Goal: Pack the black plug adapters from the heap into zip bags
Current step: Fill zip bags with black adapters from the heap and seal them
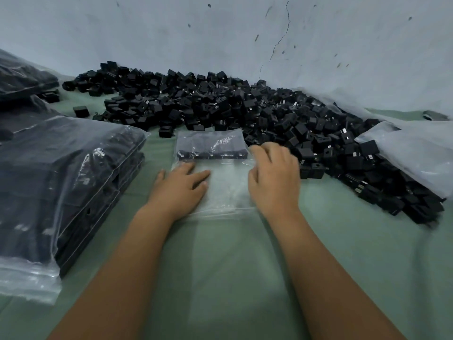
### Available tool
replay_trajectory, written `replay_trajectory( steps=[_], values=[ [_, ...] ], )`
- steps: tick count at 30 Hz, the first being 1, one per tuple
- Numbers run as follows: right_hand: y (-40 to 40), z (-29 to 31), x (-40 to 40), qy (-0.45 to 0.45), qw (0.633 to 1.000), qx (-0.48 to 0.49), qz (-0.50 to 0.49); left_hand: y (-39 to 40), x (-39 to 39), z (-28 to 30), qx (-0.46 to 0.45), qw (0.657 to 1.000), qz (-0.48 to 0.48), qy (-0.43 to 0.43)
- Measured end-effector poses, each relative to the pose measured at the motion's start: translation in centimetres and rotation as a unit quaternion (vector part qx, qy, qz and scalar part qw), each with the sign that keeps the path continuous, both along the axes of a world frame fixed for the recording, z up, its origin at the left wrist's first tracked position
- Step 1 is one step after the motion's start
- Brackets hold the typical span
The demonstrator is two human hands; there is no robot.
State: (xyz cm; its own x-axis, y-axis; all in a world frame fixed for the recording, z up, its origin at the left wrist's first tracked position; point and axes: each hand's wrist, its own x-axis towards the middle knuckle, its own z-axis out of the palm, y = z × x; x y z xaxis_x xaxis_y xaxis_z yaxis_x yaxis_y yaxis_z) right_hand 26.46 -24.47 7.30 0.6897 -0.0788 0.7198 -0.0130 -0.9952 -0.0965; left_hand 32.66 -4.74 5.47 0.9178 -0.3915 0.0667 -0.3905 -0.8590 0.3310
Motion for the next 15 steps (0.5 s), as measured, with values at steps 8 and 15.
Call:
replay_trajectory(
  steps=[8,15],
  values=[
    [-2.7,-1.1,-1.6,0.073,0.954,0.288,-0.045,0.2,-3.4,0.7,-0.126,0.991,0.023,-0.048],
    [-2.2,-0.3,-3.9,-0.034,0.841,0.539,0.018,-0.1,-5.6,1.2,-0.156,0.982,-0.107,0.013]
  ],
)
